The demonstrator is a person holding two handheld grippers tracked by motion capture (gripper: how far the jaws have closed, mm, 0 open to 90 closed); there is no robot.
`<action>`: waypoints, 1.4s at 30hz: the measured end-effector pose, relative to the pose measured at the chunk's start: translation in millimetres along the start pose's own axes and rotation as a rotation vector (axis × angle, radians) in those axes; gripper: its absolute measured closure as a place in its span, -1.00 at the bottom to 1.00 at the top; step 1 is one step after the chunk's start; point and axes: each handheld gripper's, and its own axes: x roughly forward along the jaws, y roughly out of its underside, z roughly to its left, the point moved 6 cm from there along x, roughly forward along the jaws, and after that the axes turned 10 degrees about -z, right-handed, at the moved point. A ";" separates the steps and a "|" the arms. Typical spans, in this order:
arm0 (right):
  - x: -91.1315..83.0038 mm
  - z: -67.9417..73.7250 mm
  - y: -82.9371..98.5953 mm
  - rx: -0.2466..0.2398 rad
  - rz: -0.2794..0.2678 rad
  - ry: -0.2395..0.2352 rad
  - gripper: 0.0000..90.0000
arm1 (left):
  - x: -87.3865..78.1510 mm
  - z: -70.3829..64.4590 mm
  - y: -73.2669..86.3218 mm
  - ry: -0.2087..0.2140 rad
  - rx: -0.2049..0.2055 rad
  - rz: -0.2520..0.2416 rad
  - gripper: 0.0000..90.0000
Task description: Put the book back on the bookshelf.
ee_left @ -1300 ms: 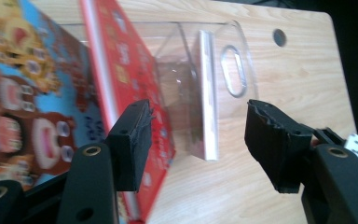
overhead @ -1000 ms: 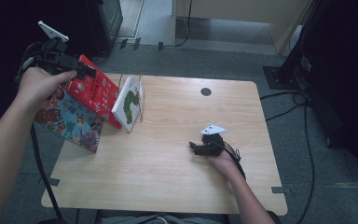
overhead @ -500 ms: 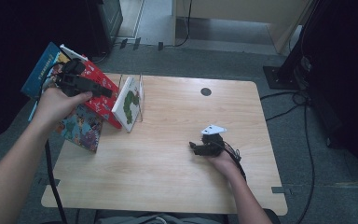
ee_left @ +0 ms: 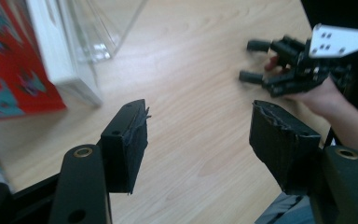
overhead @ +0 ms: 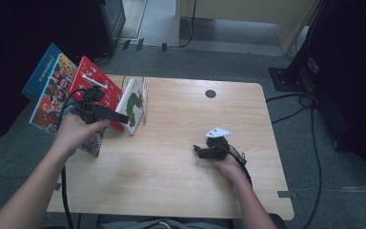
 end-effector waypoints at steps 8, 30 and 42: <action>-0.1 -0.1 0.1 -0.002 0.002 0.000 -0.45 | 28.3 -3.6 27.4 0.029 0.006 0.012 -0.16; -2.7 6.4 2.2 -0.011 0.002 -0.012 -0.47 | 110.2 -7.5 74.3 0.017 0.091 0.075 -0.15; -3.1 7.8 2.5 -0.015 0.002 -0.018 -0.49 | 145.5 -1.6 96.0 0.014 0.084 0.090 -0.15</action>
